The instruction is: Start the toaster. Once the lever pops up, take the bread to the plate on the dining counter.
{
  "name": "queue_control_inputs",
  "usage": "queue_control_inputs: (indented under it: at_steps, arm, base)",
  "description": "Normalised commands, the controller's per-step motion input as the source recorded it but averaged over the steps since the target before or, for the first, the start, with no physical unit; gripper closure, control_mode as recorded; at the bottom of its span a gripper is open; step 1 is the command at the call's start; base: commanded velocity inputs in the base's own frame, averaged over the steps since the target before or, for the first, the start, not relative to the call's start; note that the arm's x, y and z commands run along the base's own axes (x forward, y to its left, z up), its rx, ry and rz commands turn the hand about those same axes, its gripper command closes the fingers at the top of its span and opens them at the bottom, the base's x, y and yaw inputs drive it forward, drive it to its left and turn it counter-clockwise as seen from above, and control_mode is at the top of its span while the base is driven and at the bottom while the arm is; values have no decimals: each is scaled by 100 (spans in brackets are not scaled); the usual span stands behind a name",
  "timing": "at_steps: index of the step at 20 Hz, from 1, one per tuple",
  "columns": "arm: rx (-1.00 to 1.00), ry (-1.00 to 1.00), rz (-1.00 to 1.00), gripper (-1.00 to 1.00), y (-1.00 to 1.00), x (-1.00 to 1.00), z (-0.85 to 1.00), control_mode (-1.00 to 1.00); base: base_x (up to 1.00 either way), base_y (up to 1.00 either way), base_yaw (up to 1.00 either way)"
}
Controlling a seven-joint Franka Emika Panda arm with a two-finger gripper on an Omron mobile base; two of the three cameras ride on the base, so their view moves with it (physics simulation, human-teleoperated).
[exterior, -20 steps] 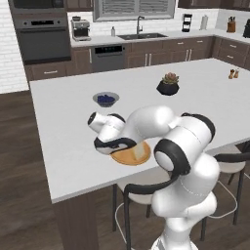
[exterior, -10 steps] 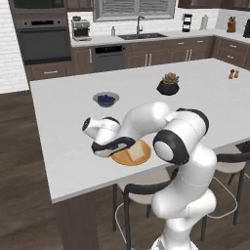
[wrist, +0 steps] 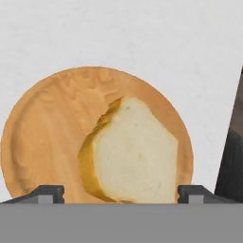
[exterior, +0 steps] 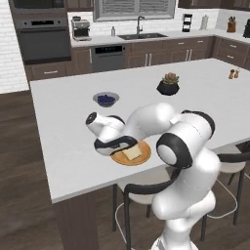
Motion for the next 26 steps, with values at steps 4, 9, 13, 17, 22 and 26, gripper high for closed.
queue_control_inputs:
  at_steps: [4, 9, 13, 17, 22, 26]
  arm:
    - [36, -20, 0, -100, 0, 1, 1, -100]
    - [40, -22, 0, -100, 0, 2, 37, -100]
    - [40, -18, 0, -100, -6, -5, 98, -100]
    - [28, -15, 2, -100, -12, -49, 100, -100]
    - [17, -6, 8, -100, -9, -91, 100, -100]
    - [6, 4, 10, -100, -13, -100, 93, -100]
  base:
    - [0, 0, 0]
    - [0, 0, 0]
    - [0, 0, 0]
    - [0, 0, 0]
    - [0, 0, 0]
    - [0, 0, 0]
